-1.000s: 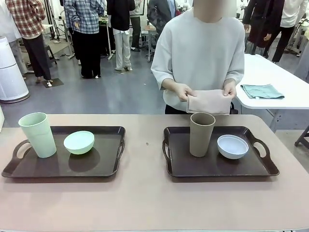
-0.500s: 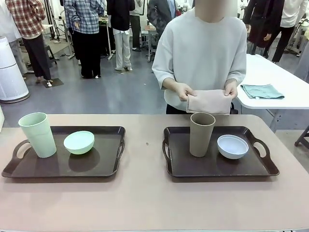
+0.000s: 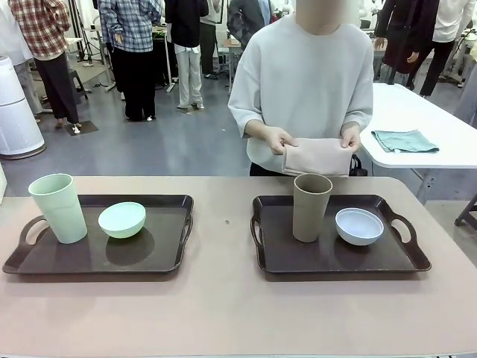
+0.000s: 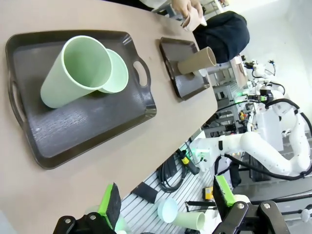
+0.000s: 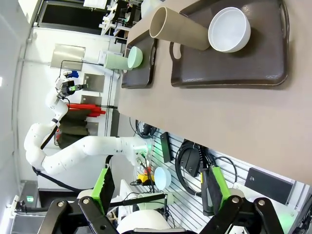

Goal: Set up a tray with a mat and arrange the tableware.
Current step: Pick up the Picnic Bowl and Reusable plastic cup from the Handle tray in front of the human's position and hold them in the air.

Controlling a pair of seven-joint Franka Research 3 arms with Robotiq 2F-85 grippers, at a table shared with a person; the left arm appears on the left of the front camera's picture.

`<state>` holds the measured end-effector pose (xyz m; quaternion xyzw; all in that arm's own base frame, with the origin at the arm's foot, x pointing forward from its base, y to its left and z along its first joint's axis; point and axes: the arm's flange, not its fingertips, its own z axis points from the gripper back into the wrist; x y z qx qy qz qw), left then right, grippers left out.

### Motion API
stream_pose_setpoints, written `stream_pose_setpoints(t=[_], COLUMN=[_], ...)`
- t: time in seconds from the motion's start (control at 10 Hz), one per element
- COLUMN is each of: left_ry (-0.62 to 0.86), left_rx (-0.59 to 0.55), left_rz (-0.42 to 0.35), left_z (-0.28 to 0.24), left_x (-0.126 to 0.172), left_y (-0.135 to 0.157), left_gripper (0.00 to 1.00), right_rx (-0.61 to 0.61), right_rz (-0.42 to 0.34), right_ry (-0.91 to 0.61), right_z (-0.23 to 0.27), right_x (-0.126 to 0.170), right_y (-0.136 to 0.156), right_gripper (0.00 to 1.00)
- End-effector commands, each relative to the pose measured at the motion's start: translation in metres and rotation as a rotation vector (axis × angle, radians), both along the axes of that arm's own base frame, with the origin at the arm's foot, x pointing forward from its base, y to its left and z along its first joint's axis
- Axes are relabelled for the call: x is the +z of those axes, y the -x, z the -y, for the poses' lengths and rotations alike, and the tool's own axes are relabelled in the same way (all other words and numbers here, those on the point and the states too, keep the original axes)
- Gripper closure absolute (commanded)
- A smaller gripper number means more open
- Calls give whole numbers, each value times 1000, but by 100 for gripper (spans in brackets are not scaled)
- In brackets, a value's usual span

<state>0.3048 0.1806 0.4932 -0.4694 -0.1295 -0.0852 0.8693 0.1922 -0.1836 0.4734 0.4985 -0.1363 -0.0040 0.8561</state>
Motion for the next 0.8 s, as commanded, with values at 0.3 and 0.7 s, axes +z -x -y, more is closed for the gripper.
stream_pose_setpoints(t=[0.3, 0.7], left_ry=[16, 16], left_rx=[-1, -1], left_rz=[13, 13], left_z=[-2, -2], left_x=[1, 1], left_y=[0, 0], left_gripper=[0, 0], right_rx=[8, 8], right_rz=[28, 28], right_ry=[-20, -20], right_z=[2, 2], right_x=[0, 0], right_y=[-2, -2], right_gripper=[0, 0])
